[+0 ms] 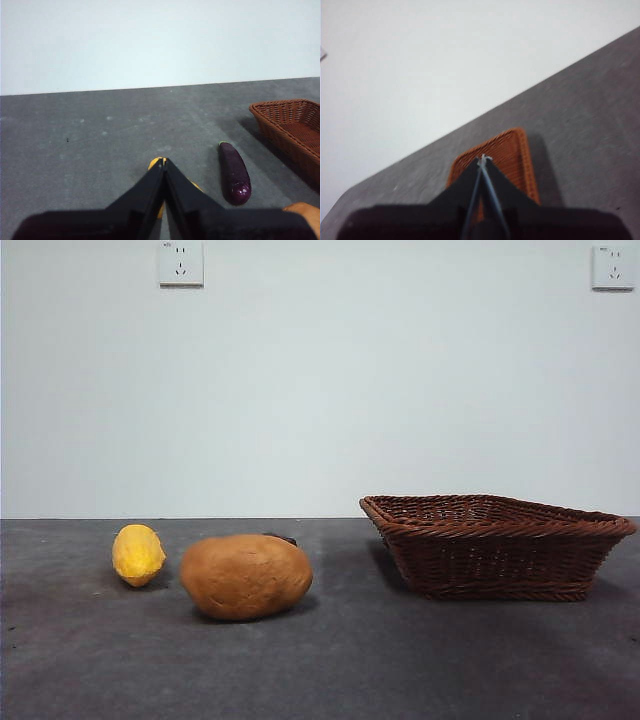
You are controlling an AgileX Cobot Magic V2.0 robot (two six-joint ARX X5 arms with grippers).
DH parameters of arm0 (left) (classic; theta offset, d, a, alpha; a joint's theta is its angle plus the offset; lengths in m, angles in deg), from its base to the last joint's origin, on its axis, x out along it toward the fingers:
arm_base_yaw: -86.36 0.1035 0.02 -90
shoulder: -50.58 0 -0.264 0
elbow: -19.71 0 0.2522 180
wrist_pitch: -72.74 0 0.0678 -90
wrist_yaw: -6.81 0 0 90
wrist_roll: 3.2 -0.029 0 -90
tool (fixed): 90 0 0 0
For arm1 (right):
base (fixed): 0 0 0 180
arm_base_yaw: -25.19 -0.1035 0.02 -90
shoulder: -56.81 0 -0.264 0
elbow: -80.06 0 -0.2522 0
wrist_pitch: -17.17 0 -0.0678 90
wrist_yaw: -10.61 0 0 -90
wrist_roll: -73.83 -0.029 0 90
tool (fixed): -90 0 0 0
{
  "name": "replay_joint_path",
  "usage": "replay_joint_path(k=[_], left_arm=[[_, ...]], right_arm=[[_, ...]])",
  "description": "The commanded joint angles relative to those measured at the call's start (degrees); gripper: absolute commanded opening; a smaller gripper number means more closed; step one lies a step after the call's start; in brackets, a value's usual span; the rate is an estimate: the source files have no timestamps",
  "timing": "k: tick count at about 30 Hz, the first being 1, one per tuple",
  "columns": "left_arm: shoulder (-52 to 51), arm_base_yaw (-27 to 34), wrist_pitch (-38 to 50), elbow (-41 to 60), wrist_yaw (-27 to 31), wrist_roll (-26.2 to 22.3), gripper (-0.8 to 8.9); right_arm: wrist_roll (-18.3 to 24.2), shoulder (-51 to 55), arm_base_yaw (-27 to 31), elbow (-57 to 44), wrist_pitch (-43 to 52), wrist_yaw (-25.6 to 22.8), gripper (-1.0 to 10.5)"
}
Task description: Help me put the vegetables on the table into the basket
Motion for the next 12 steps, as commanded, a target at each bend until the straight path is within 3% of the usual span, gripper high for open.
replay_joint_path(k=[1, 8, 12], left_arm=[[3.5, 0.1, -1.1, -2.5, -0.1, 1.8, -0.05], [12.9, 0.1, -9.7, -10.8, -0.1, 2.8, -0.04], [17.6, 0.1, -13.8, -14.5, -0.1, 2.8, -0.04]], right_arm=[[0.7, -3.9, -0.1, 3.1, -1.9, 2.5, -0.2], [7.3, -14.1, -0.1, 11.5, -12.2, 5.7, -0.1], [7.5, -18.9, -0.1, 15.3, -17.7, 5.5, 0.1]])
